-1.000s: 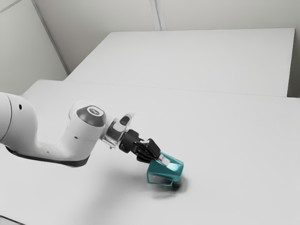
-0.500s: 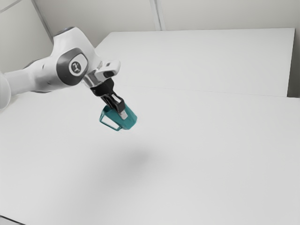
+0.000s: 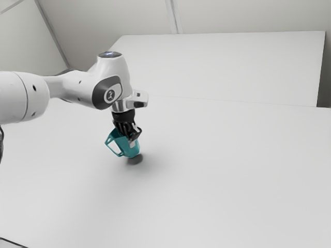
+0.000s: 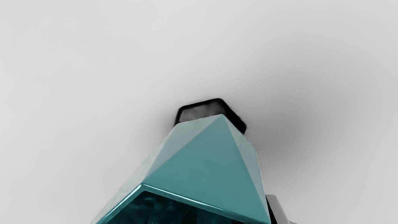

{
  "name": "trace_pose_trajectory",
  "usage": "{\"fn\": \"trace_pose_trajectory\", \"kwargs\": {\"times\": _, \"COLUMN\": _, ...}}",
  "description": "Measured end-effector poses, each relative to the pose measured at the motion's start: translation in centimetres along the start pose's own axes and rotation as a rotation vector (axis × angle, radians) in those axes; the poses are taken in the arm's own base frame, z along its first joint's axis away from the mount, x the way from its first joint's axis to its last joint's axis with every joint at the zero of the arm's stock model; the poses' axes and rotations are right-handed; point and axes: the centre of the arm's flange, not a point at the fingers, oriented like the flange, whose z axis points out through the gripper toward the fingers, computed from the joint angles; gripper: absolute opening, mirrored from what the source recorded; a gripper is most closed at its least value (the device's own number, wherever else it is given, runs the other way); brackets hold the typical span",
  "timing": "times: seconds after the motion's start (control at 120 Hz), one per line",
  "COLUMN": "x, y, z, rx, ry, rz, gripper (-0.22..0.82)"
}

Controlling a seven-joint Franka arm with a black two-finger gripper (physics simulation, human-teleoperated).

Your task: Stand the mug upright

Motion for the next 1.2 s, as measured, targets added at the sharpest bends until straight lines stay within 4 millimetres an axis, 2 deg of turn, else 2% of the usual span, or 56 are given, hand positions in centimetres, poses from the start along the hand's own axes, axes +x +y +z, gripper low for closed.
{"fn": "trace_pose_trajectory", "kwargs": {"times": 0.117, "x": 0.6, "y": 0.0, "z": 2.0, "rx": 0.001, "ry": -0.021, "rz": -0.029, "gripper": -0.18}}
{"fn": "trace_pose_trajectory", "kwargs": {"times": 0.258, "x": 0.9, "y": 0.3, "z": 2.8, "rx": 0.002, "ry": -0.027, "rz": -0.058, "gripper": -0.17}}
{"fn": "trace_pose_trajectory", "kwargs": {"times": 0.3, "x": 1.0, "y": 0.4, "z": 3.1, "rx": -0.001, "ry": -0.029, "rz": -0.064, "gripper": -0.11}}
{"fn": "trace_pose_trajectory", "kwargs": {"times": 0.367, "x": 1.1, "y": 0.5, "z": 3.1, "rx": -0.005, "ry": -0.025, "rz": -0.074, "gripper": 0.04}}
{"fn": "trace_pose_trajectory", "kwargs": {"times": 0.483, "x": 1.0, "y": 0.6, "z": 1.9, "rx": -0.005, "ry": -0.001, "rz": -0.092, "gripper": 0.27}}
{"fn": "trace_pose_trajectory", "kwargs": {"times": 0.6, "x": 0.4, "y": 1.0, "z": -1.4, "rx": -0.001, "ry": 0.052, "rz": -0.107, "gripper": 0.41}}
{"fn": "trace_pose_trajectory", "kwargs": {"times": 0.733, "x": -0.6, "y": 1.3, "z": -5.6, "rx": -0.006, "ry": 0.097, "rz": -0.125, "gripper": 0.50}}
{"fn": "trace_pose_trajectory", "kwargs": {"times": 0.875, "x": 0.5, "y": -0.3, "z": -12.9, "rx": -0.038, "ry": 0.161, "rz": -0.172, "gripper": 0.55}}
{"fn": "trace_pose_trajectory", "kwargs": {"times": 0.983, "x": 0.4, "y": -0.8, "z": -17.8, "rx": -0.048, "ry": 0.190, "rz": -0.186, "gripper": 0.57}}
{"fn": "trace_pose_trajectory", "kwargs": {"times": 1.092, "x": -0.3, "y": -0.8, "z": -20.3, "rx": -0.053, "ry": 0.184, "rz": -0.191, "gripper": 0.59}}
{"fn": "trace_pose_trajectory", "kwargs": {"times": 1.2, "x": -1.0, "y": -1.1, "z": -21.1, "rx": -0.060, "ry": 0.158, "rz": -0.202, "gripper": 0.59}}
